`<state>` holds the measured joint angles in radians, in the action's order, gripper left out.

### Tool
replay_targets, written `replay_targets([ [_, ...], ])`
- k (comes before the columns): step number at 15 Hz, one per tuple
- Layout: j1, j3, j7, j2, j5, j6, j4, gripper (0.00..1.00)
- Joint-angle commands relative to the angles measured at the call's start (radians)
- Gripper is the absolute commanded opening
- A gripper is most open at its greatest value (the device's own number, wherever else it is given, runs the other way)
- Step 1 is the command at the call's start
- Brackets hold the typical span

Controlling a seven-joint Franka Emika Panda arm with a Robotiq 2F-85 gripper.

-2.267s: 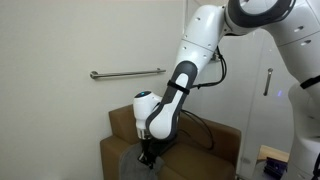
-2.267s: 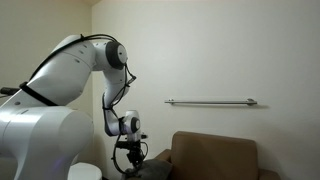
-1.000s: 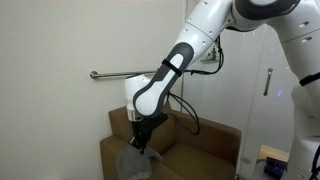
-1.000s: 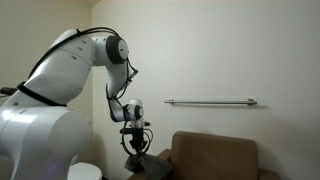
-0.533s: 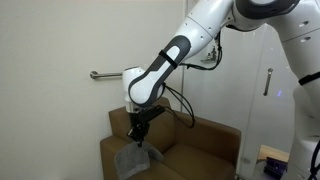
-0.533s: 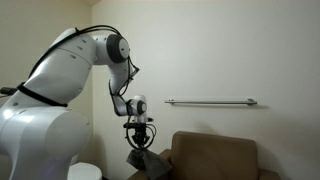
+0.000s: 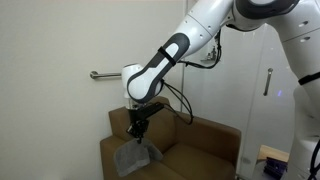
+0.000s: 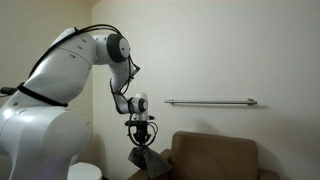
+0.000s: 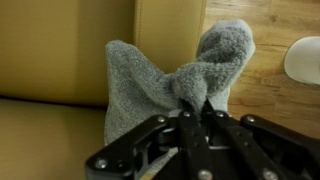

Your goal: Put the towel on the chair seat

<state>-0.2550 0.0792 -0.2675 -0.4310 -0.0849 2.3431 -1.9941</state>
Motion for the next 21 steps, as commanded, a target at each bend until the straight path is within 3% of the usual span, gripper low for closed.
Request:
replay_targets([
  [1,0.003,0.003,0.0,-0.001,-0.001,-0.003,0.002,0.06],
  [9,0.002,-0.04,-0.023,-0.001,-0.049,-0.007,0.01,0.06],
  [21,0.056,-0.139,-0.036,0.055,-0.093,-0.004,-0.013,0.06],
])
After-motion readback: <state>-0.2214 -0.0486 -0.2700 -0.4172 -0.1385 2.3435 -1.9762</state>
